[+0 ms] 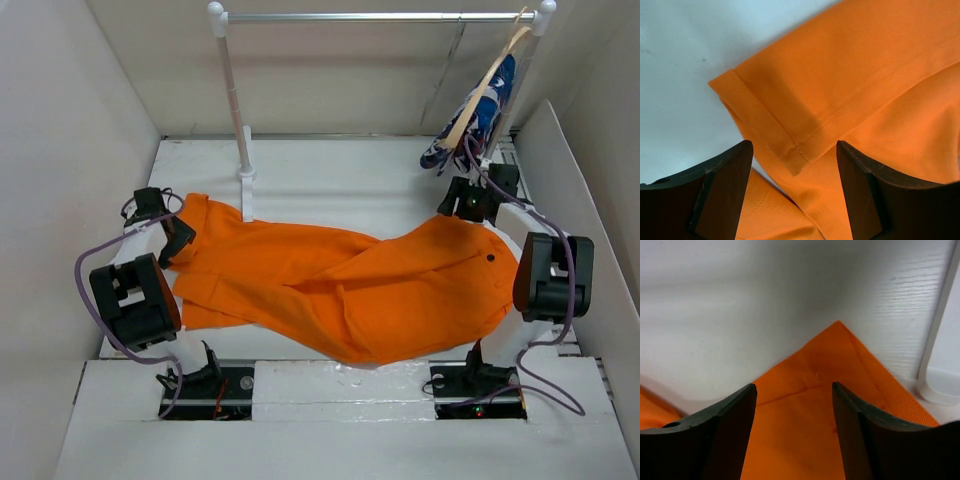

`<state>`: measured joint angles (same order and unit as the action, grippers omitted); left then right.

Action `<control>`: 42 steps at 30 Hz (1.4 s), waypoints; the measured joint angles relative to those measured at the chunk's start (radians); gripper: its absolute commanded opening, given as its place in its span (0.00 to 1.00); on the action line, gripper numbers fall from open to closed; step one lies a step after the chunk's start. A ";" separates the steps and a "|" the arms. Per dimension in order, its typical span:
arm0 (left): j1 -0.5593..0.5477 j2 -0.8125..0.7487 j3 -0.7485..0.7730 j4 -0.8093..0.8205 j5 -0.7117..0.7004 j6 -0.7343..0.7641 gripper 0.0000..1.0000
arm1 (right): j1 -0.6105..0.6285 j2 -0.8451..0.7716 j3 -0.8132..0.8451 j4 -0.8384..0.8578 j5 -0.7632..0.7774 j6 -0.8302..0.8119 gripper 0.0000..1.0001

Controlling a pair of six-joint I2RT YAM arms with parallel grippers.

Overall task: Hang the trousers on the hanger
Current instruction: Flatten out the trousers at the center of the board.

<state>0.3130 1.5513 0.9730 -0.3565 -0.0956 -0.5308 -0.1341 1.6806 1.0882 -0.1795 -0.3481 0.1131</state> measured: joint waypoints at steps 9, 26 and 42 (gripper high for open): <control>0.002 0.009 0.000 -0.011 -0.011 0.007 0.62 | 0.010 0.207 0.130 -0.076 0.103 -0.058 0.74; -0.084 -0.046 -0.003 0.014 -0.026 -0.016 0.62 | 0.103 0.283 0.278 -0.286 0.303 -0.091 0.00; -0.215 -0.260 -0.016 -0.091 -0.164 0.024 0.68 | -0.187 -0.310 0.028 -0.147 0.181 0.016 0.00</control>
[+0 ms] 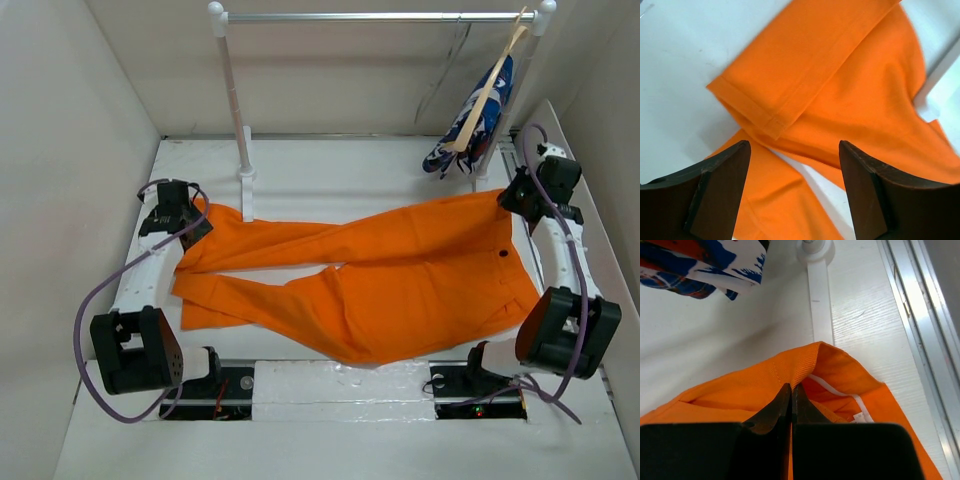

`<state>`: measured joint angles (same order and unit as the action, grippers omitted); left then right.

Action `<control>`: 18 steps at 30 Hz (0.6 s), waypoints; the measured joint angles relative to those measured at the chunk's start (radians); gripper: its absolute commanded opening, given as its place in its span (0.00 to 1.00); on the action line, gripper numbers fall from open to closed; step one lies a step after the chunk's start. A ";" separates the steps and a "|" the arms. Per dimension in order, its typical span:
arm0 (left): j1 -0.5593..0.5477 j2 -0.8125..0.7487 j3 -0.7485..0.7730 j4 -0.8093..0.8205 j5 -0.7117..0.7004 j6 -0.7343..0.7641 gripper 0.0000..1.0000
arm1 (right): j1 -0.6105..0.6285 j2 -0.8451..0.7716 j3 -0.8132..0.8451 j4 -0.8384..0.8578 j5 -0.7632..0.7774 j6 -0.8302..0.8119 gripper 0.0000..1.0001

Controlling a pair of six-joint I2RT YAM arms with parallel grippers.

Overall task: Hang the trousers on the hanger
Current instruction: Flatten out the trousers at the center of the board.

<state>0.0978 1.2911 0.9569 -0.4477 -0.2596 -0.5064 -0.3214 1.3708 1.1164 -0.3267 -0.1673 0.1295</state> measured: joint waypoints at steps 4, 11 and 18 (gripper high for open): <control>-0.002 0.007 0.000 -0.056 -0.022 0.004 0.70 | -0.013 0.066 -0.026 0.036 -0.029 0.042 0.00; -0.002 0.019 0.000 -0.082 -0.030 0.019 0.65 | 0.021 0.139 -0.028 0.075 -0.050 0.071 0.00; -0.002 0.303 0.078 -0.083 -0.077 0.026 0.58 | 0.041 0.139 -0.028 0.110 -0.068 0.069 0.00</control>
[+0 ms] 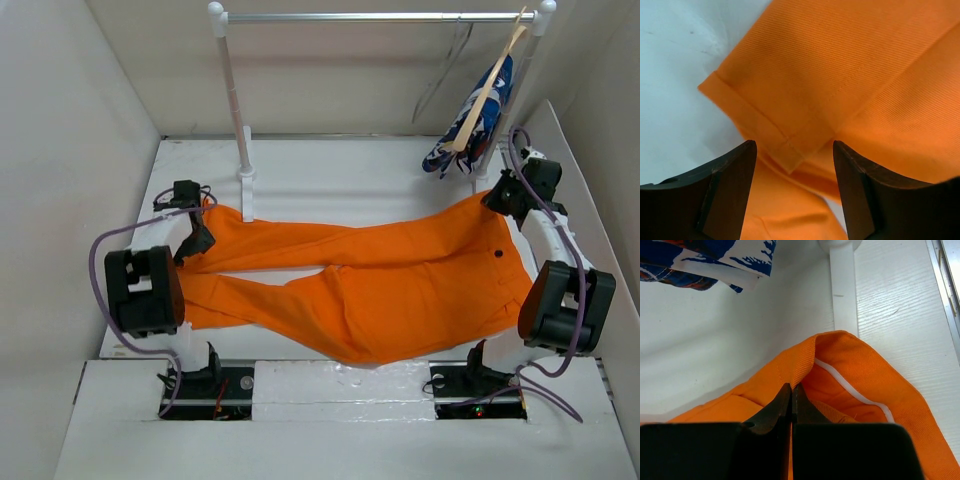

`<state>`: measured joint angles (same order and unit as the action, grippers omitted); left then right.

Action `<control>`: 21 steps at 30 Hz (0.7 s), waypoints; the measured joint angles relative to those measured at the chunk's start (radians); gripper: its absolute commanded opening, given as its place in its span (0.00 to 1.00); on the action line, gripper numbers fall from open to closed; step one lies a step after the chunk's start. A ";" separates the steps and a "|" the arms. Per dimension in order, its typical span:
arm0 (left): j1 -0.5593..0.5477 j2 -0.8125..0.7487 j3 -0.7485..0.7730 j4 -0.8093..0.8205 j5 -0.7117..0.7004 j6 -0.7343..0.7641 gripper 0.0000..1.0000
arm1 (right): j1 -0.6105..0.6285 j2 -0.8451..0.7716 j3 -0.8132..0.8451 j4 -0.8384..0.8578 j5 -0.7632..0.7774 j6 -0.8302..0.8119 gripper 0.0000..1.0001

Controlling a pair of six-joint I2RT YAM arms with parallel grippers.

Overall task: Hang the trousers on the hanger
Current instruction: Flatten out the trousers at the center of the board.

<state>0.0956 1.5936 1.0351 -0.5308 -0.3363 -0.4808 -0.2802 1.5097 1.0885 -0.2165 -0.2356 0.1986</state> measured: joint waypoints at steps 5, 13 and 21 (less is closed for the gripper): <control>0.000 0.110 0.022 -0.006 -0.006 0.013 0.50 | -0.008 0.000 0.000 0.001 -0.017 0.000 0.00; -0.003 0.164 0.083 -0.005 -0.032 0.014 0.00 | -0.008 -0.001 0.000 0.001 -0.034 0.000 0.00; 0.021 -0.026 0.163 -0.098 0.040 -0.029 0.00 | -0.008 -0.033 0.000 -0.003 -0.034 0.000 0.00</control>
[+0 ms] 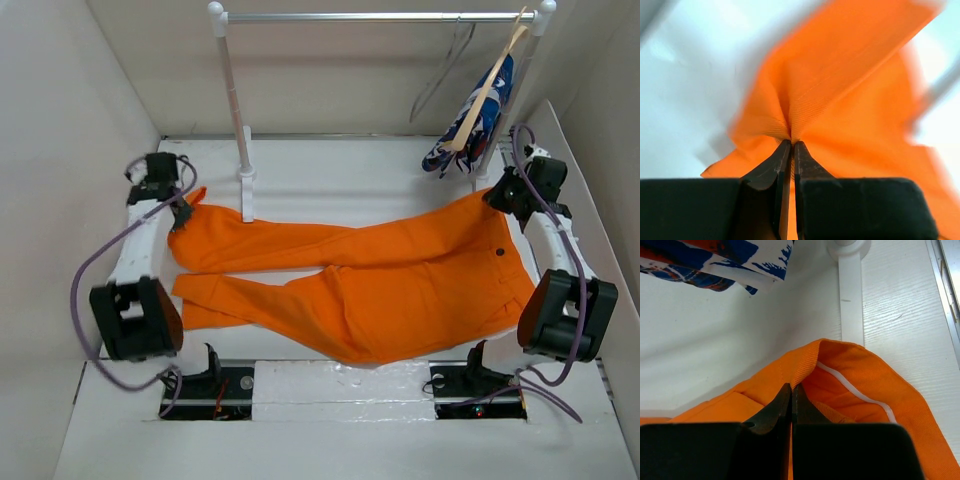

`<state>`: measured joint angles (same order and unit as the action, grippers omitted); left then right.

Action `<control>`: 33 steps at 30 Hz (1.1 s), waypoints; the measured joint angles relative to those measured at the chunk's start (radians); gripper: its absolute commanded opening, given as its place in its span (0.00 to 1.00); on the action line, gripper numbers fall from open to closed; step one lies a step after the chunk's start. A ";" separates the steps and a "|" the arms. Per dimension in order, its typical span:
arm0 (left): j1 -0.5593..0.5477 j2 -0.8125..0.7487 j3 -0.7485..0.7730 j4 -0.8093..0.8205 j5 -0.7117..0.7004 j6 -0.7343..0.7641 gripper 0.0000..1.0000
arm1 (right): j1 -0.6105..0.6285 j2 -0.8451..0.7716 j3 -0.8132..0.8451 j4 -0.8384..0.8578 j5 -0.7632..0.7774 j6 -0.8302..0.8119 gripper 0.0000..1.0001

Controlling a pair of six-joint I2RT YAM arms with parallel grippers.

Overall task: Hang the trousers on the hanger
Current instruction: Flatten out the trousers at the center of the board.

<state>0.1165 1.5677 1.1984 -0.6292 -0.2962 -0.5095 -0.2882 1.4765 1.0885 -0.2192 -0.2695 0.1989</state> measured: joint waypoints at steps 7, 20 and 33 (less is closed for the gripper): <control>0.049 -0.386 0.321 -0.037 0.058 -0.122 0.00 | 0.001 -0.121 0.000 -0.029 0.025 -0.010 0.00; -0.066 -0.512 0.669 -0.418 -0.242 -0.380 0.00 | -0.034 -0.188 0.058 -0.161 0.163 -0.011 0.00; -0.007 -0.217 0.473 -0.328 -0.399 -0.330 0.00 | -0.039 0.169 0.244 -0.153 0.248 -0.003 0.00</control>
<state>0.1093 1.3502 1.6711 -0.9569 -0.6952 -0.8391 -0.3267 1.6451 1.3323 -0.3721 -0.0219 0.1955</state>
